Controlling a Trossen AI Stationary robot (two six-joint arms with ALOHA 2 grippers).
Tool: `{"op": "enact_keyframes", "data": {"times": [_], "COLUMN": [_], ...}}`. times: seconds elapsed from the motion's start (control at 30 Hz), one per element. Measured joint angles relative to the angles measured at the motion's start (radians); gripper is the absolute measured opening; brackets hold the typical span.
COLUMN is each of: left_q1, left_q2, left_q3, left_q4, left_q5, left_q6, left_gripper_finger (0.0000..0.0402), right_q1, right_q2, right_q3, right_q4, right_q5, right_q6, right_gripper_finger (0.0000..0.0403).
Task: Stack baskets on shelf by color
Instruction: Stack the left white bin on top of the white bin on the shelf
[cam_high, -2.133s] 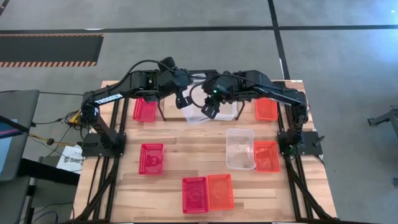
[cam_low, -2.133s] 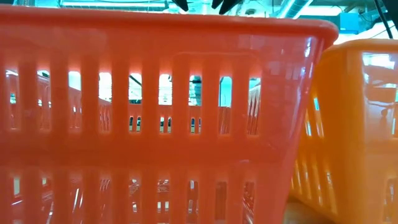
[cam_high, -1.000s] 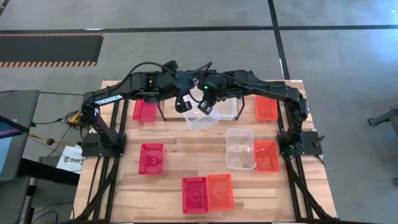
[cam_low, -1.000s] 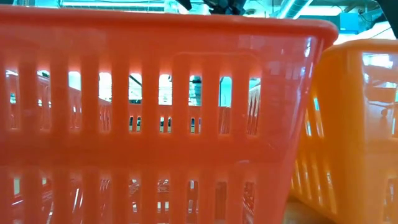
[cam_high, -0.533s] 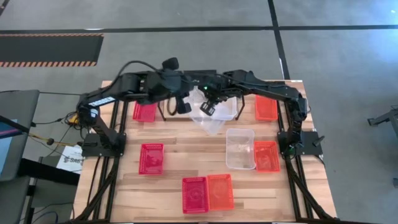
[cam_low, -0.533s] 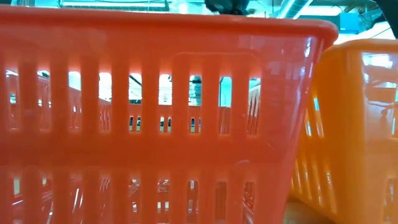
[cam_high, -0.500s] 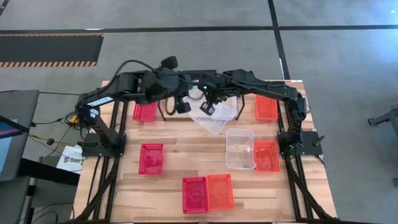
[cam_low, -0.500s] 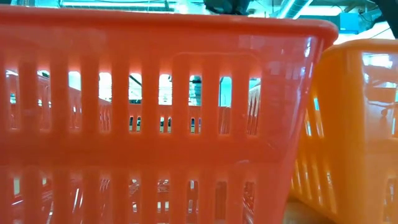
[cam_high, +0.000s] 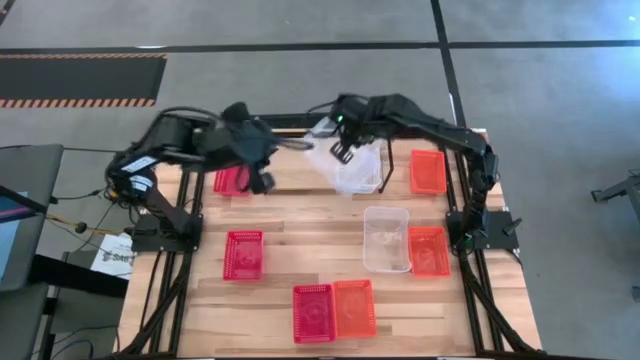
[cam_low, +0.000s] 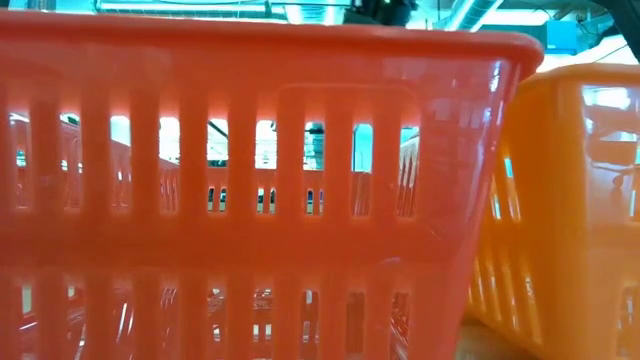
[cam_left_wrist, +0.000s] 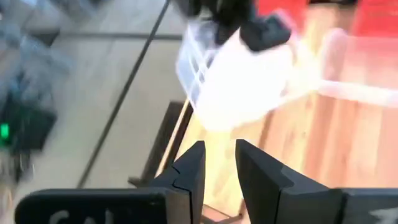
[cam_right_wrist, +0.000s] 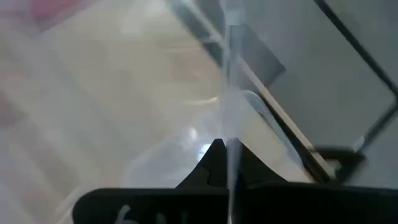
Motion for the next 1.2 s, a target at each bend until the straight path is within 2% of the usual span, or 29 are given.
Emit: {"op": "enact_keyframes", "data": {"times": [0.1,0.2,0.43,0.57,0.67,0.87,1.2], "left_q1": [-0.003,-0.009,-0.014,-0.009,-0.012,-0.009,-0.01], "left_q2": [0.005,-0.022,-0.021,-0.013,-0.01,-0.009,-0.008], "left_q3": [-0.065,-0.137,-0.271,-0.295,-0.295,-0.295,-0.295], "left_q4": [-0.01,-0.013,-0.014,-0.013,-0.011,-0.003,-0.001], "left_q5": [0.15,0.202,0.197,0.187,0.182,0.156,0.154], "left_q6": [-0.008,-0.054,-0.077,-0.093,-0.1,-0.104,-0.073], "left_gripper_finger": [0.008,0.008,0.008,0.008,0.008,0.008,0.008], "right_q1": [-0.057,-0.12,-0.226,-0.284,-0.311,-0.29,-0.246], "right_q2": [-0.013,-0.029,-0.067,-0.067,-0.058,-0.059,-0.035], "right_q3": [0.0,0.0,0.0,0.001,0.001,0.002,-0.001], "right_q4": [-0.069,-0.116,-0.093,-0.086,-0.089,-0.1,-0.246], "right_q5": [-0.016,-0.035,-0.137,-0.238,-0.269,-0.303,-0.306], "right_q6": [0.043,0.096,0.213,0.297,0.351,0.458,0.541], "right_gripper_finger": [0.0001,0.0001,0.0,0.0,0.0,0.0,0.0]}}
